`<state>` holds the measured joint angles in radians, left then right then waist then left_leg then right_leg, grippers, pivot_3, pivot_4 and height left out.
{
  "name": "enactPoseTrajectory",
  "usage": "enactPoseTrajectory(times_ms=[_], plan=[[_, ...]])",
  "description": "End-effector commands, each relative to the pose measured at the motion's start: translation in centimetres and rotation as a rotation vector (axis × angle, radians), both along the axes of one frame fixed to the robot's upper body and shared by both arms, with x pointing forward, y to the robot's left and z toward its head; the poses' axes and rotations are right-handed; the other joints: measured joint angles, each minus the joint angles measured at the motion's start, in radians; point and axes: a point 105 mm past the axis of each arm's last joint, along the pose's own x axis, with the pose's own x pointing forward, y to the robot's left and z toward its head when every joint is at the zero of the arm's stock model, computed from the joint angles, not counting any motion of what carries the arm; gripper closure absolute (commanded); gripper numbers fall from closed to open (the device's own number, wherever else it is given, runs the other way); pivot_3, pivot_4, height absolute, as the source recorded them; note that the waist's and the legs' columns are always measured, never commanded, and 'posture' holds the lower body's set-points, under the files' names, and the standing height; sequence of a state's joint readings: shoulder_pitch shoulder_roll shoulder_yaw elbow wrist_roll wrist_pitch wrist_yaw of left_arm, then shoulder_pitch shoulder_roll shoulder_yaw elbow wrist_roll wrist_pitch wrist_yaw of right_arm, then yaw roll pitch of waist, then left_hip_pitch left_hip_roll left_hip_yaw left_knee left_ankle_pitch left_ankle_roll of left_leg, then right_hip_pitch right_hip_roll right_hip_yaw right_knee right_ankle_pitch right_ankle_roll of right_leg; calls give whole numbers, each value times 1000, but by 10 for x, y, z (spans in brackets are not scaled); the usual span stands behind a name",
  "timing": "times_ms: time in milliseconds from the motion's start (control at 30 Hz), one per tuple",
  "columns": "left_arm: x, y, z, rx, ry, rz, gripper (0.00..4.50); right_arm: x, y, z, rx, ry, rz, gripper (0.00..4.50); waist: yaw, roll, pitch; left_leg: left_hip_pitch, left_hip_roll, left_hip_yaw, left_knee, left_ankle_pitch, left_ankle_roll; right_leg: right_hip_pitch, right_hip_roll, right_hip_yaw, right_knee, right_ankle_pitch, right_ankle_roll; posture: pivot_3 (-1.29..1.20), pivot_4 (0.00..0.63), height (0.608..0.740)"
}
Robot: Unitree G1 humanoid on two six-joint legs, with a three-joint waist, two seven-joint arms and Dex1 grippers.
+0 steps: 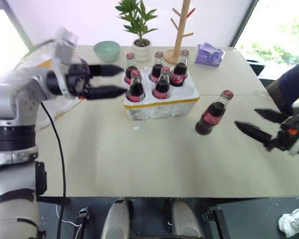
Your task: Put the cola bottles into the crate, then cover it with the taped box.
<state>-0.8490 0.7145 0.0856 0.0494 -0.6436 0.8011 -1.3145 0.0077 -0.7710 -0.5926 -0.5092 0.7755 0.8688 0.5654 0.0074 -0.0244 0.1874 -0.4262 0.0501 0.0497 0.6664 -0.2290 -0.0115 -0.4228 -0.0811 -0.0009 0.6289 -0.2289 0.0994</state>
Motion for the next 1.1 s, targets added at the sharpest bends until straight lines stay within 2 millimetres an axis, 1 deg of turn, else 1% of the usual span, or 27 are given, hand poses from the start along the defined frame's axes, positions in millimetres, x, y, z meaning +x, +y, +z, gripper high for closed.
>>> enactPoseTrajectory(times_ms=[33, 167, 300, 500, 600, 700, 733, 767, 867, 900, 967, 1100], plan=[[-10, -13, 6, 23, -69, -45, 40, 12, 4, 0, -13, -74, -51, 0, 0, 0, 0, -1, 0, 1, 0, 0, 0, -1, 0, 1, 0, 0, 0, 0, 150, 740], [-13, -22, -2, 40, -69, -70, 40, 22, 12, -12, 9, -67, -52, 0, 1, 0, 0, -1, 0, 1, -2, -1, 1, -2, 1, 1, 1, 0, 1, 0, 150, 740], [-13, -27, -4, 34, -68, -72, 40, 32, 13, -21, 55, -56, -68, 0, 0, 0, 0, -1, 0, 1, -2, 0, 1, -2, 1, 1, 1, 0, 1, 0, 150, 740], [-12, -28, -4, 22, -62, -71, 40, 43, 27, -38, 100, -27, -28, 0, 0, 1, 0, -1, 0, 1, -2, 0, 1, -2, 1, 1, 1, 0, 1, 0, 150, 740], [-10, -28, -7, 29, -59, -67, 40, 56, 32, -48, 113, -19, -23, 0, -3, 1, 0, -1, 0, 1, -2, 0, 1, -2, 1, 1, 1, 0, 1, 0, 150, 740], [-9, -29, -9, 32, -58, -67, 40, 66, 32, -51, 127, -16, -32, 0, -4, 1, 0, -1, 0, 1, -2, 0, 1, -2, 1, 1, 1, 0, 1, 0, 150, 740], [-9, -30, -9, 33, -58, -68, 2, 68, 31, -51, 131, -21, -33, 254, -4, 1, 0, -1, 0, 1, -2, 0, 1, -2, 1, 1, 1, 0, 1, 0, 150, 740], [-9, -30, -9, 33, -58, -69, 0, 70, 30, -49, 137, -29, -33, 544, -2, 1, 0, -1, 0, 1, -2, 0, 1, -2, 1, 1, 1, 0, 1, 0, 150, 740], [-10, -31, -9, 33, -59, -72, 0, 68, 31, -39, 155, -65, -7, 1732, 3, 1, 0, -1, 0, 1, -2, 0, 1, -2, 1, 1, 1, 0, 1, 0, 150, 740], [-11, -31, -9, 33, -59, -73, 0, 66, 31, -34, 160, -79, 2, 1707, 3, 1, 0, -1, 0, 1, -2, 0, 1, -2, 1, 1, 1, 0, 1, 0, 150, 740], [-12, -31, -10, 34, -60, -74, 0, 62, 32, -17, 171, -122, 32, 1707, 2, 2, 1, -1, 0, 1, -2, 0, 1, -2, 1, 1, 1, 0, 1, 0, 150, 740], [-12, -30, -10, 29, -66, -64, 0, 62, 36, 38, 196, -235, 118, 1707, -3, 7, 4, -1, 0, 1, -2, 0, 1, -3, 1, 1, 1, 0, 1, 0, 150, 740]])
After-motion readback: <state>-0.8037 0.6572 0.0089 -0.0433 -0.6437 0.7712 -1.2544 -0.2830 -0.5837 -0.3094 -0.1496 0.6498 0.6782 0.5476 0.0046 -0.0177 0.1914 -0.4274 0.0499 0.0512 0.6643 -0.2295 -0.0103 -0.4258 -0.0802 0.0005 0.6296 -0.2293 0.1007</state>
